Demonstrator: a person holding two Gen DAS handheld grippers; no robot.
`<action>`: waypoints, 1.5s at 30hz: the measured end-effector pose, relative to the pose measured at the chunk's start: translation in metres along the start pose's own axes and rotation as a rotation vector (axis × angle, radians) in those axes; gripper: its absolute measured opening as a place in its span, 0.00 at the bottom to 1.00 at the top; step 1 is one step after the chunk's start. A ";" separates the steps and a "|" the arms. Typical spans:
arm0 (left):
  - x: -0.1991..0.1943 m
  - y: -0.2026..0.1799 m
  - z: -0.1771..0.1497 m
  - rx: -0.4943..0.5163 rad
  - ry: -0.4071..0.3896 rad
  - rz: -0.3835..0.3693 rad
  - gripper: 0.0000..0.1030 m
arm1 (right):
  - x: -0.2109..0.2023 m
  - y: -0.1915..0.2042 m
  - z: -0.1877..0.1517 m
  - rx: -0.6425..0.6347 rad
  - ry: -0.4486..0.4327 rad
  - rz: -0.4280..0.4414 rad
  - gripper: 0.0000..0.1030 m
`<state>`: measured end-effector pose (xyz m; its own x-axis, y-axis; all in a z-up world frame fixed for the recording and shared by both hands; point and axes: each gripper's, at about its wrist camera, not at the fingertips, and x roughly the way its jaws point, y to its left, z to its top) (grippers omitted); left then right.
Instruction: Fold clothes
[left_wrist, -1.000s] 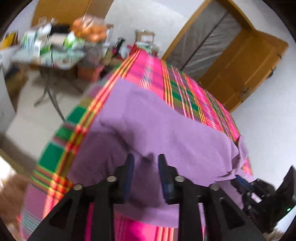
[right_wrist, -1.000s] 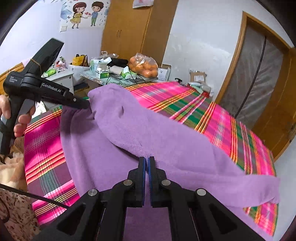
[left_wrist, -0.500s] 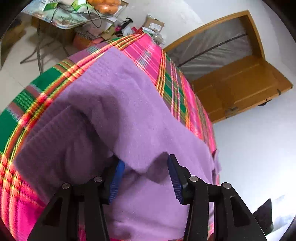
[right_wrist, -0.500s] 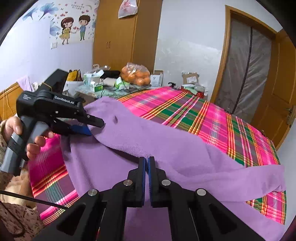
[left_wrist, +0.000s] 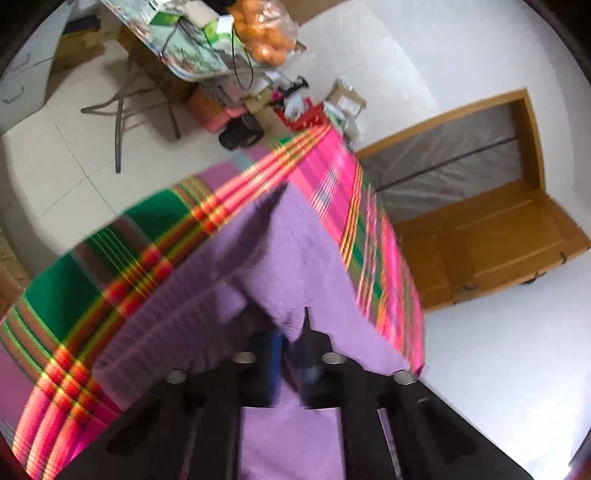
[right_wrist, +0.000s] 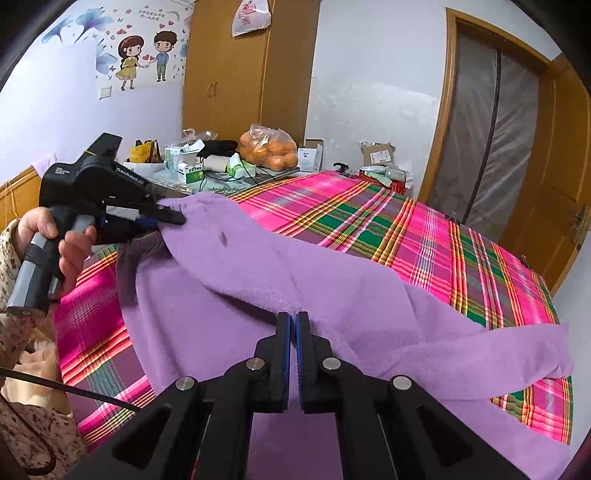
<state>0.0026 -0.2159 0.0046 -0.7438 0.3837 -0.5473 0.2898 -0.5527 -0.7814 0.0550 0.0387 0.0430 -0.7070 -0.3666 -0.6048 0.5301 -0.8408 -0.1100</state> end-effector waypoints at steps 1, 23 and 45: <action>-0.006 -0.002 0.000 0.008 -0.011 -0.002 0.05 | -0.001 0.001 0.002 -0.007 -0.005 -0.002 0.03; -0.056 0.007 -0.023 0.111 -0.059 0.045 0.04 | -0.048 0.038 -0.008 -0.096 -0.009 0.046 0.03; -0.043 0.044 -0.029 0.088 0.033 0.161 0.10 | 0.008 0.047 -0.047 -0.046 0.218 0.161 0.03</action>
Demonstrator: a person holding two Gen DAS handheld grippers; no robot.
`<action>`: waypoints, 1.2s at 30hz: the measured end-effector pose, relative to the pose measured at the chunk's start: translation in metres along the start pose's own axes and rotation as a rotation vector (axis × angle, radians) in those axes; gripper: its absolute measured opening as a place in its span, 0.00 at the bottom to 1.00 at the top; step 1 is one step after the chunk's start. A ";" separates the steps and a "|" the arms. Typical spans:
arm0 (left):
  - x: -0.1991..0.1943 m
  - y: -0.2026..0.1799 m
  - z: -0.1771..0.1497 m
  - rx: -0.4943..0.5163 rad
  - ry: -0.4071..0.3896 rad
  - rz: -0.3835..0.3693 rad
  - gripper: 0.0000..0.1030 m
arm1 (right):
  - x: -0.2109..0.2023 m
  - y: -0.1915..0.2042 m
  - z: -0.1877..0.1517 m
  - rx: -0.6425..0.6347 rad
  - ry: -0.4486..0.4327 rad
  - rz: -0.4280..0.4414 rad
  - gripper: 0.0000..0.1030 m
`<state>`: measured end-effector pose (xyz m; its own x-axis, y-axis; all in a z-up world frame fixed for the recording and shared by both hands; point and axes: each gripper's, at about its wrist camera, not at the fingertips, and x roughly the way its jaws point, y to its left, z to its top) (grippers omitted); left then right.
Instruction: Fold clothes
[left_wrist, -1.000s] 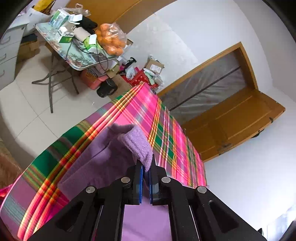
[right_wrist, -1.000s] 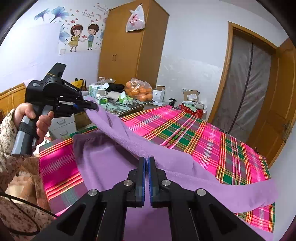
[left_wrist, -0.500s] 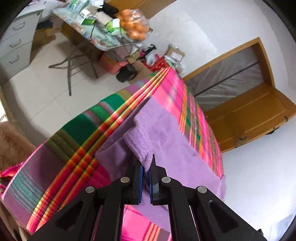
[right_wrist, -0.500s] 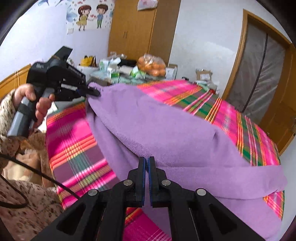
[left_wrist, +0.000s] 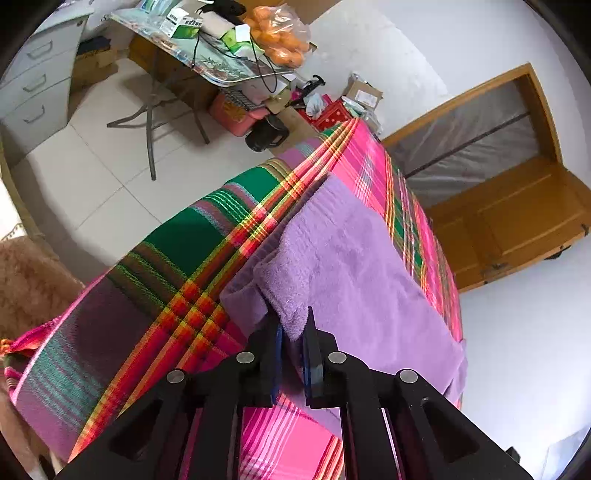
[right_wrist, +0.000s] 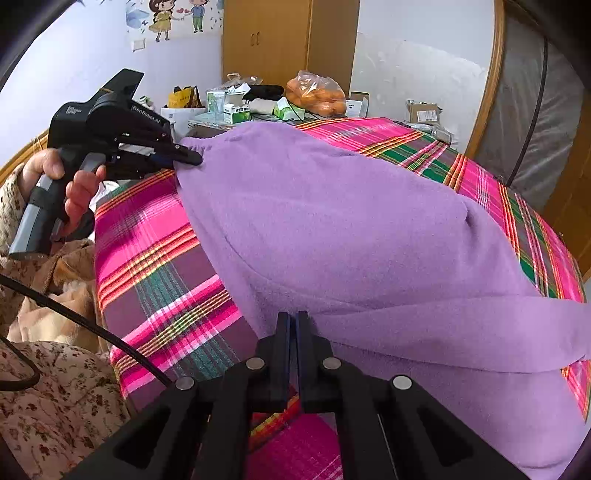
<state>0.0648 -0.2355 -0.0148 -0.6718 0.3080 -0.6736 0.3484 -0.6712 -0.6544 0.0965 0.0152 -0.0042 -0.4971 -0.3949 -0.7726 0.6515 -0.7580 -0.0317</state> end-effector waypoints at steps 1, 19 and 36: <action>-0.004 0.000 0.000 -0.001 -0.003 0.007 0.11 | 0.000 -0.002 0.000 0.014 0.007 0.021 0.03; -0.023 -0.103 -0.029 0.324 -0.021 -0.107 0.22 | -0.102 -0.111 -0.043 0.330 -0.098 -0.089 0.03; 0.059 -0.188 -0.111 0.656 0.256 -0.128 0.28 | -0.235 -0.226 -0.152 0.618 -0.008 -0.729 0.29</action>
<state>0.0320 -0.0166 0.0303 -0.4782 0.5063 -0.7176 -0.2422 -0.8614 -0.4464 0.1528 0.3577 0.0882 -0.6665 0.2805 -0.6907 -0.2362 -0.9582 -0.1613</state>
